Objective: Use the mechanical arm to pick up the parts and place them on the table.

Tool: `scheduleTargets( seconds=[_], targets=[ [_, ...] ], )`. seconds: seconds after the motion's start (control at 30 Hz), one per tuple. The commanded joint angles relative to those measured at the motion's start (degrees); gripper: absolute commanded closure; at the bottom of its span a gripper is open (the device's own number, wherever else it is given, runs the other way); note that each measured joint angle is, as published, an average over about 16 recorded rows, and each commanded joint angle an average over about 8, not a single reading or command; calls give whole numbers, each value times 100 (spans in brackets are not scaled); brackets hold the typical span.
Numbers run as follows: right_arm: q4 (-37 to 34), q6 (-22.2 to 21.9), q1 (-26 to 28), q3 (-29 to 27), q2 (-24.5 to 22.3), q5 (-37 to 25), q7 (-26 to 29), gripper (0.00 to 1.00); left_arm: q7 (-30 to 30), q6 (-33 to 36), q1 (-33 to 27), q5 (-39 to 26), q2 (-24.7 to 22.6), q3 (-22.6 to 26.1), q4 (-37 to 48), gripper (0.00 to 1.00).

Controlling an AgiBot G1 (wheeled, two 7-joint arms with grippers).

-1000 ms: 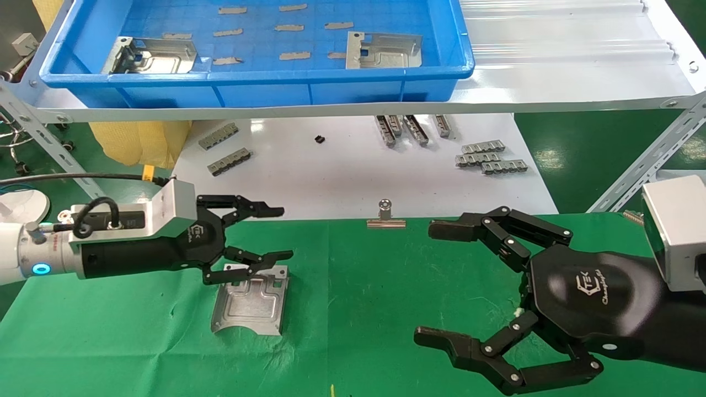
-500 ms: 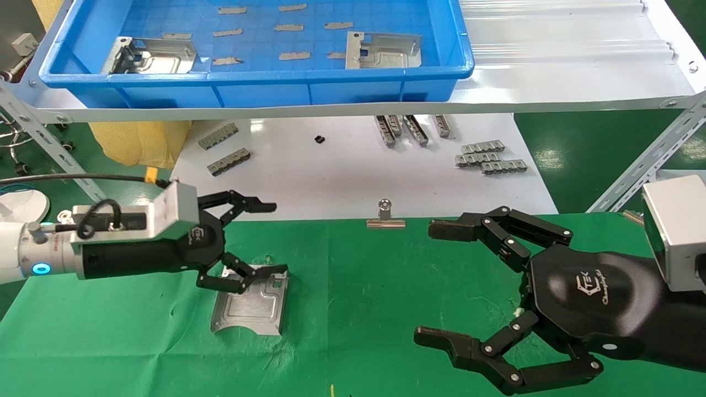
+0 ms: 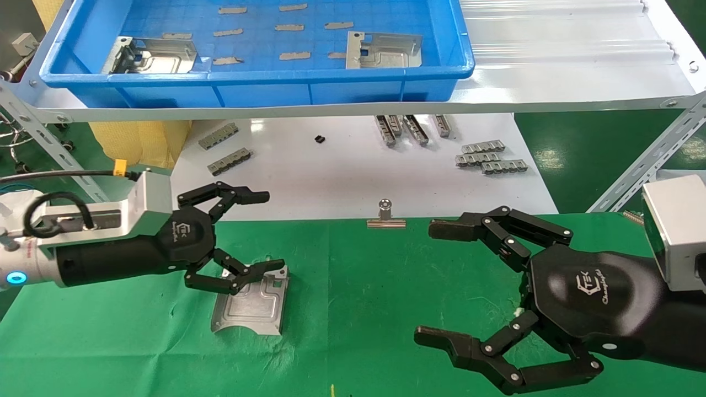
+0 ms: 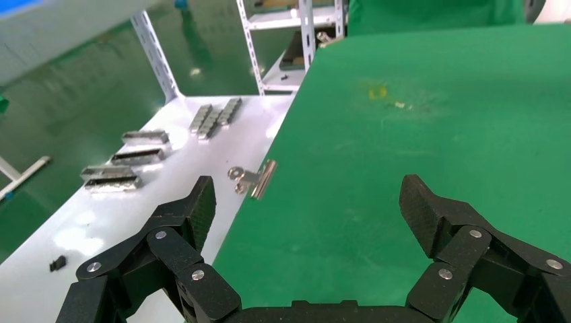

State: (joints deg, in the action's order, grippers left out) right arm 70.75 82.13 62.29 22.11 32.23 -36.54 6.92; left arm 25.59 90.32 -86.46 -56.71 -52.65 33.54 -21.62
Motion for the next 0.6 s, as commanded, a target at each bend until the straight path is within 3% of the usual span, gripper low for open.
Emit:
scheduleTargets(
  seconds=[0.03,0.6],
  targets=[
    [0,0,0,0,0,0,0,0,-168,-21,115,69,81,-81,-240,0],
    [0,0,0,0,0,0,0,0,-1587,-202,1087,649,770,-765,-2269,0]
  ],
)
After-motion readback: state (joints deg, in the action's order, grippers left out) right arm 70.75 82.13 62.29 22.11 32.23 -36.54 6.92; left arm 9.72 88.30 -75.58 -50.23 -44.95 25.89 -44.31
